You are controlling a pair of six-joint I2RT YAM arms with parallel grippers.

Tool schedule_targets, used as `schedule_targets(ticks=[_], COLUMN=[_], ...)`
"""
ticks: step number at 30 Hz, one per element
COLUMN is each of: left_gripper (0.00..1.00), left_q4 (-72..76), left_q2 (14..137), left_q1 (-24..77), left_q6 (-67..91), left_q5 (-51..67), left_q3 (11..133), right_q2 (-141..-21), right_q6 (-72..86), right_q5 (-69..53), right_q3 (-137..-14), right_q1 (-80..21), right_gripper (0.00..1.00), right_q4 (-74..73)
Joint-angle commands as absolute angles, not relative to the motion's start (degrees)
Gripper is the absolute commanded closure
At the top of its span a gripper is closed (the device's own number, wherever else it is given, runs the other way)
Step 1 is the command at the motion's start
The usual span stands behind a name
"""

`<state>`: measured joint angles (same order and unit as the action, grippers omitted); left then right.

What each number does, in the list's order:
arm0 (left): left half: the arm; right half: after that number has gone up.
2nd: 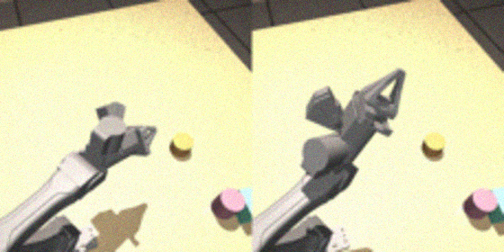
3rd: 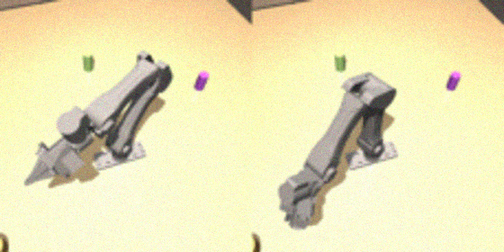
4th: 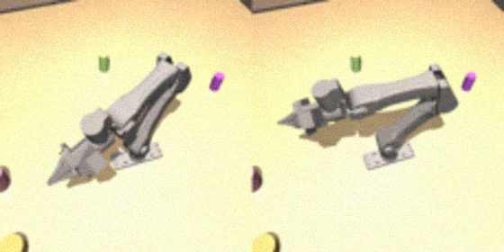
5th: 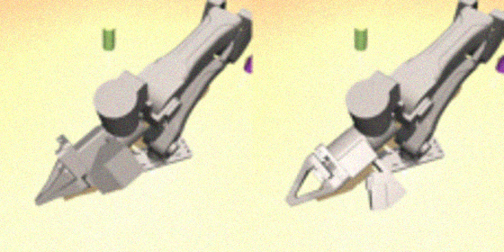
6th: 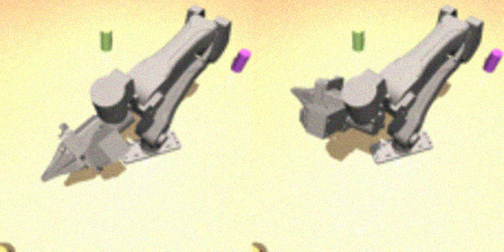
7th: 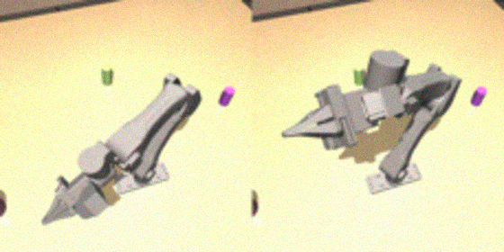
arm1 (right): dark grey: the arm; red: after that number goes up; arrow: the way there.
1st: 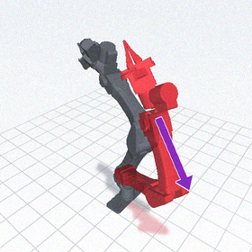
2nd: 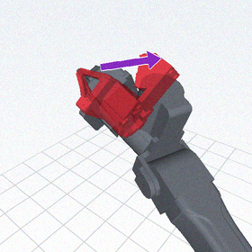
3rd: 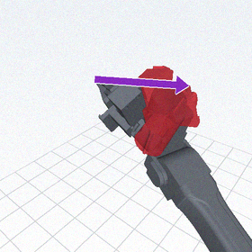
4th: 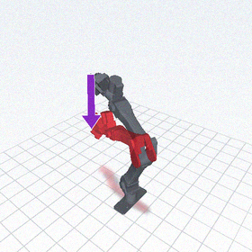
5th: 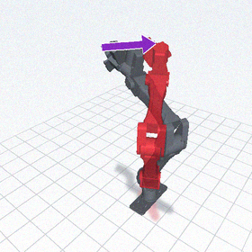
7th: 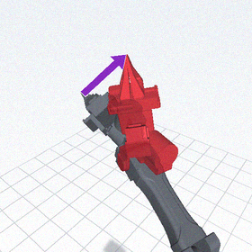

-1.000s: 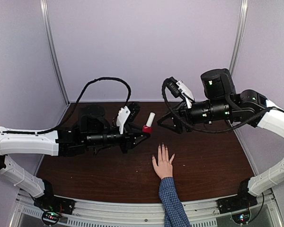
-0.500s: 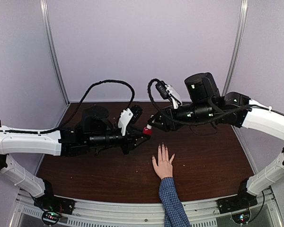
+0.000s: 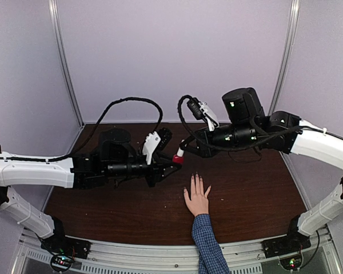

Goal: Paint the nails
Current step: Unscrew the nail polish bottle cap from the nail polish bottle.

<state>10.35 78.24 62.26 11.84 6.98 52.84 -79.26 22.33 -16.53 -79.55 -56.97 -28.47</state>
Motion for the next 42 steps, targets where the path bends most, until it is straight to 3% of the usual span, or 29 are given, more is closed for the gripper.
schedule_targets(ticks=[1,9,22,24,27,34,42], left_gripper=[1.0,1.0,1.0,0.93,0.75,0.52,0.55], left_q4=[16.5,18.0,21.4,21.3,20.6,20.1,19.9], left_q2=[77.2,78.4,79.6,79.4,78.7,77.7,78.9], left_q1=[62.5,62.4,61.5,61.4,61.4,61.4,61.4], left_q6=[10.1,8.5,10.4,11.0,11.4,11.7,13.6], left_q5=[16.3,35.9,41.4,38.9,33.8,25.1,20.7], left_q3=[53.0,55.4,55.6,55.4,55.0,53.8,54.3], right_q2=[-78.1,-75.8,-72.7,-72.7,-72.5,-71.9,-71.5], right_q6=[19.1,14.8,10.9,10.5,10.1,9.5,9.6], right_q5=[-22.8,-30.1,-36.4,-34.8,-30.0,-19.5,-17.7], right_q3=[-79.2,-77.8,-77.4,-77.8,-78.3,-78.4,-78.0], right_q1=[-57.3,-57.3,-57.3,-57.3,-57.3,-57.3,-57.3], right_gripper=[0.97,0.99,1.0,1.0,1.0,1.0,1.0], right_q4=[-24.2,-22.5,-21.8,-23.1,-24.9,-27.5,-27.6])
